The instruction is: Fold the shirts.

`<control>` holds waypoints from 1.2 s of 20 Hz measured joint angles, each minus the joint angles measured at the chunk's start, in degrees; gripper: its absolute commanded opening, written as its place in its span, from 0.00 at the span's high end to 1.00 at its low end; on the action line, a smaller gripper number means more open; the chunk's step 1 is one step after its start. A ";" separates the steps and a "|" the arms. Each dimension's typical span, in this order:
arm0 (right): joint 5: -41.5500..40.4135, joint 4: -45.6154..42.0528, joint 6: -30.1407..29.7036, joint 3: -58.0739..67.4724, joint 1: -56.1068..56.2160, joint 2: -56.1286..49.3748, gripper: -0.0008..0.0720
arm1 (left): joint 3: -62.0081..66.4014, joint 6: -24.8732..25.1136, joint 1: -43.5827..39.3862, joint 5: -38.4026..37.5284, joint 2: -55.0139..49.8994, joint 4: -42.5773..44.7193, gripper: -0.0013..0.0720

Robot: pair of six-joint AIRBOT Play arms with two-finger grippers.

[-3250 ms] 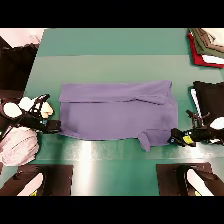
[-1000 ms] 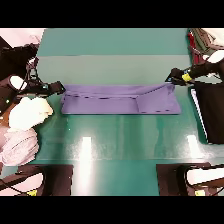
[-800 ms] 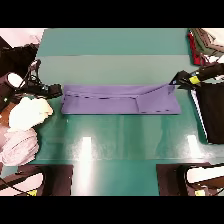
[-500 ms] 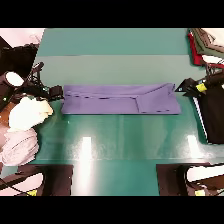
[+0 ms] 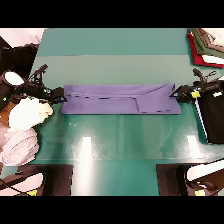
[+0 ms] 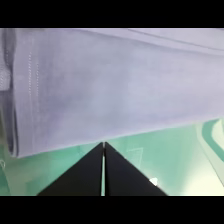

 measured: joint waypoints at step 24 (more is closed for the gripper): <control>2.08 6.29 4.81 8.28 13.77 10.73 0.97 | 13.94 2.97 -21.05 12.90 -14.99 -7.04 0.95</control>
